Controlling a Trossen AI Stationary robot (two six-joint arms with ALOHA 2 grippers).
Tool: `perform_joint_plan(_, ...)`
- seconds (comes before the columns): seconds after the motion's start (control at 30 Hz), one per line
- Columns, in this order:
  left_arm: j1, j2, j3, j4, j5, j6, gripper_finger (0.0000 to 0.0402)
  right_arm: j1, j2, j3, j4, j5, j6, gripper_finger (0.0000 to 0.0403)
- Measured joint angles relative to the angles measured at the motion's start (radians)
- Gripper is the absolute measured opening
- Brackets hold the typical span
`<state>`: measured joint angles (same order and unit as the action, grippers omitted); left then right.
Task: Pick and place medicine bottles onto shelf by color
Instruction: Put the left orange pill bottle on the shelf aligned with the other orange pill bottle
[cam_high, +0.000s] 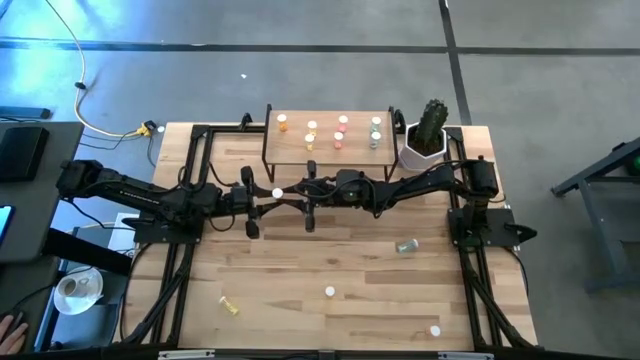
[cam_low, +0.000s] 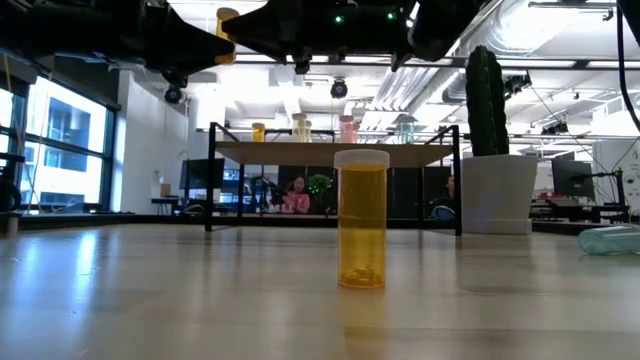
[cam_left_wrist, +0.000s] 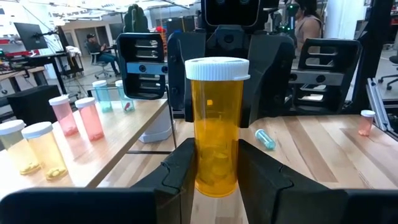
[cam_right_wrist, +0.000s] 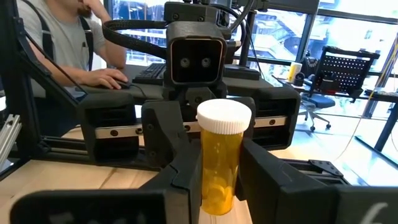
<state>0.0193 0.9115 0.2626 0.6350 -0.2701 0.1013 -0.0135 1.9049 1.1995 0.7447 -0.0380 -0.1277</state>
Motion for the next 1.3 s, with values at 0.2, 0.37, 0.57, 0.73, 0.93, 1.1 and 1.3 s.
perform_joint_plan(0.2,0.0,0.0,0.0,-0.002,-0.003,-0.001,0.0093,0.0,0.0,0.0,-0.005,0.0,0.0,0.0077)
perform_joint_plan(0.37,0.0,0.0,0.0,-0.004,-0.002,-0.004,0.0107,0.0,0.0,0.002,-0.013,0.0,0.0,0.0077)
perform_joint_plan(0.57,0.0,0.0,0.001,-0.009,-0.011,-0.004,0.0136,-0.007,0.0,0.002,-0.036,0.0,-0.003,0.0077)
perform_joint_plan(0.73,0.0,0.0,0.001,-0.029,-0.056,-0.019,0.0164,-0.019,0.0,0.002,-0.056,-0.001,0.018,0.0076)
perform_joint_plan(0.93,0.0,0.0,0.001,-0.095,-0.078,-0.066,0.0183,-0.032,0.0,0.002,-0.113,0.002,0.018,0.0076)
perform_joint_plan(1.1,0.0,-0.025,0.016,-0.209,-0.125,-0.072,0.0185,-0.056,0.0,0.002,-0.165,0.003,0.041,0.0076)
perform_joint_plan(1.3,0.0,-0.092,0.138,-0.571,-0.168,-0.124,0.0179,-0.075,0.0,0.002,-0.231,0.003,0.041,0.0076)
